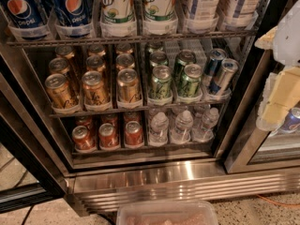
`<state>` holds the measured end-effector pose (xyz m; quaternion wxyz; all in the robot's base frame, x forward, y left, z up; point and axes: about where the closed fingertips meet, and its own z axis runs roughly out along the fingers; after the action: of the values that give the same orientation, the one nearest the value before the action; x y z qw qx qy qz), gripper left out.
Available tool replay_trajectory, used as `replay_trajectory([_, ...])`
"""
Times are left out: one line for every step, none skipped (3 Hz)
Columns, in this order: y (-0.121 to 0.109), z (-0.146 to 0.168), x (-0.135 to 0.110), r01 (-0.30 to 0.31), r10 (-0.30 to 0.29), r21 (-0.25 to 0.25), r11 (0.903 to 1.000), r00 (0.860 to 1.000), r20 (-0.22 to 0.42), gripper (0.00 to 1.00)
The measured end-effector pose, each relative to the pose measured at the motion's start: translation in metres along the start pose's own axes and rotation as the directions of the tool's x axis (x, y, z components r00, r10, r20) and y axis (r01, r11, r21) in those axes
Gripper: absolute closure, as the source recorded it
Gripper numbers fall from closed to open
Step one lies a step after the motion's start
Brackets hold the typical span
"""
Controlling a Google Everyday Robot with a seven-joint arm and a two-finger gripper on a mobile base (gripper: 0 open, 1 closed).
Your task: Pick green can from middle shelf of fridge
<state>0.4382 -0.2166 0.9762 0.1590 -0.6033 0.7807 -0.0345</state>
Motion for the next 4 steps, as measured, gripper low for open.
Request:
replay_trajectory([0.000, 0.000, 0.000, 0.000, 0.000, 0.000, 1.0000, 1.000, 0.000, 0.00])
replay_trajectory([0.013, 0.030, -0.006, -0.019, 0.019, -0.018, 0.9997, 1.000, 0.019, 0.00])
replay_trajectory([0.039, 0.089, -0.024, -0.036, 0.039, -0.046, 0.9983, 0.997, 0.064, 0.00])
replay_trajectory([0.069, 0.148, -0.034, -0.040, 0.047, -0.085, 0.9956, 0.995, 0.085, 0.00])
